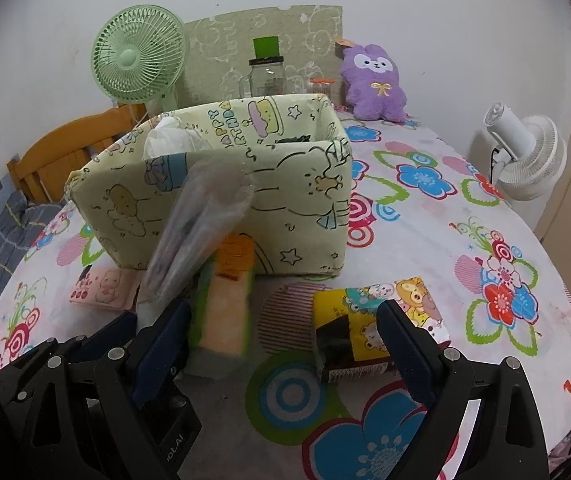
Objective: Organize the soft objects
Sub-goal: 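Reach the left tool to the white folded pouch and grasp it, then lift the white pouch with the left tool while the right tool grasps the cartoon box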
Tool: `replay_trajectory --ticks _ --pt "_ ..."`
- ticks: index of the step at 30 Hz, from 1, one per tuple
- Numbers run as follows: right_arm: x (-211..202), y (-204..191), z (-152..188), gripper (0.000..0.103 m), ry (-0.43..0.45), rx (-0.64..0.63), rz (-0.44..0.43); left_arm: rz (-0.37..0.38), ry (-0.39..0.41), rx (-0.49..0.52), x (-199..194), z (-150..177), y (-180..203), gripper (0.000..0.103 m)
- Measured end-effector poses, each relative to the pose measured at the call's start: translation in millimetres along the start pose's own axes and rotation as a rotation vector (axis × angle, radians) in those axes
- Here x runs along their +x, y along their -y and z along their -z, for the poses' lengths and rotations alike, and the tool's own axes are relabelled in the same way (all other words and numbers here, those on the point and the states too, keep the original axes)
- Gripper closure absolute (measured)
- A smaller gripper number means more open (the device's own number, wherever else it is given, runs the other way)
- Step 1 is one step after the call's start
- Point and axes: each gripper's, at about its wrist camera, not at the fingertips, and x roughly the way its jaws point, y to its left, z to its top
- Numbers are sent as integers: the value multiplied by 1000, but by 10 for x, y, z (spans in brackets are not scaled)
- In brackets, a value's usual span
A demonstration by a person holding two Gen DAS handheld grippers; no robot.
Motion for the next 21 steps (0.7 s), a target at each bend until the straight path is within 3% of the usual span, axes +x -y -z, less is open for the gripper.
replay_trajectory --ticks 8,21 --pt "-26 -7 28 7 -2 0 1 -9 2 14 -33 21 13 71" --pt "-199 100 52 7 32 24 -12 -62 67 40 -255 41 166 73"
